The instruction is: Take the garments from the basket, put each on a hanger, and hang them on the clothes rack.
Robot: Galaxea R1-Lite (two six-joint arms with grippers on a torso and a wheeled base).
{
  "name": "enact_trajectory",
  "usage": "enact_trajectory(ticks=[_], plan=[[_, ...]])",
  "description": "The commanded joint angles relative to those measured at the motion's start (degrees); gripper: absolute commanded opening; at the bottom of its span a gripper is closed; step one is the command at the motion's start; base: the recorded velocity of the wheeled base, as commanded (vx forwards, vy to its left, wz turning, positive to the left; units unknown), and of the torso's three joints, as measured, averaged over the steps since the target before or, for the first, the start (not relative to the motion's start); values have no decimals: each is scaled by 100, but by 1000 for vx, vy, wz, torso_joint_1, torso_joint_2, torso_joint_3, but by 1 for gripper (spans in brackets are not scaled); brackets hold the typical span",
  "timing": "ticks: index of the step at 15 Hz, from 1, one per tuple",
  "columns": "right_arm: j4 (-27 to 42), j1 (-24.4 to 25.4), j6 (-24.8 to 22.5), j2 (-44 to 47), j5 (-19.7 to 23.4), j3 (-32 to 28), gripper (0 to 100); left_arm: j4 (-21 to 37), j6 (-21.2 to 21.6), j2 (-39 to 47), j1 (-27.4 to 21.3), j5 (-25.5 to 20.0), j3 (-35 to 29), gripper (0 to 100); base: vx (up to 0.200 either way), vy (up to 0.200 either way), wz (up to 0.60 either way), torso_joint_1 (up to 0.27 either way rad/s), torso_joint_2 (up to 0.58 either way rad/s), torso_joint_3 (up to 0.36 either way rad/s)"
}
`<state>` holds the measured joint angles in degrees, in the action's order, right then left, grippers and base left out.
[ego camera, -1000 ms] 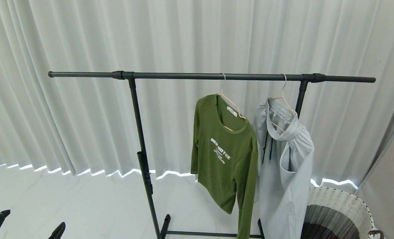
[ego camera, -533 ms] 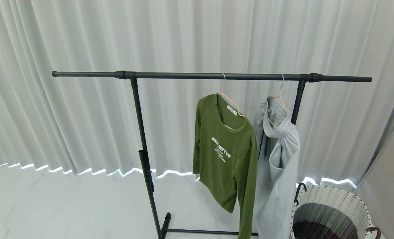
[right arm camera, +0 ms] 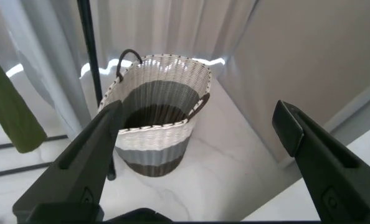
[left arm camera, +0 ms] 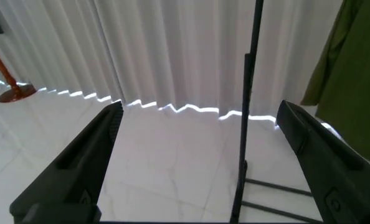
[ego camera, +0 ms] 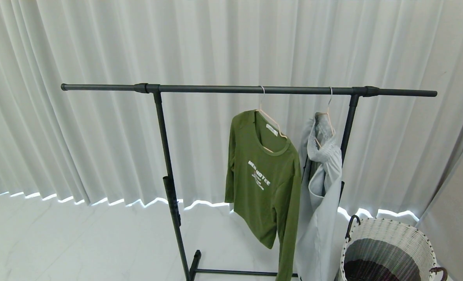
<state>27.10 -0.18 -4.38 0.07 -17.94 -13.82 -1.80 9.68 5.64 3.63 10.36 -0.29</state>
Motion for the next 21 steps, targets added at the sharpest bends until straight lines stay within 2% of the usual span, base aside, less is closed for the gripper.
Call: enact_trajectory(ticks=[1,2,3,5,7,9,12,21], plan=[[-311,1,-2,1,1,170,100,-22,-28,-248,-223,-280,20,100,0,0,0,0,0,0],[-917,1,-2,1,1,442,100,-31,-203,-564,-425,-720,29,100,0,0,0,0,0,0],[-1734,1,-55,1,63,837,100,31,-590,-564,-363,-1194,29,100,0,0,0,0,0,0],[-3105,9,25,1,546,1382,100,154,-704,-556,-363,-1212,29,100,0,0,0,0,0,0],[-3009,9,262,1,626,1382,100,163,-722,-556,-363,-1212,29,100,0,0,0,0,0,0],[-3009,9,288,1,661,1382,100,163,-722,-564,-363,-1203,29,100,0,0,0,0,0,0],[-2991,9,657,1,872,1382,100,163,-722,-564,-363,-1203,29,100,0,0,0,0,0,0],[-2991,9,561,1,880,1382,100,163,-722,-564,-363,-1203,29,100,0,0,0,0,0,0]])
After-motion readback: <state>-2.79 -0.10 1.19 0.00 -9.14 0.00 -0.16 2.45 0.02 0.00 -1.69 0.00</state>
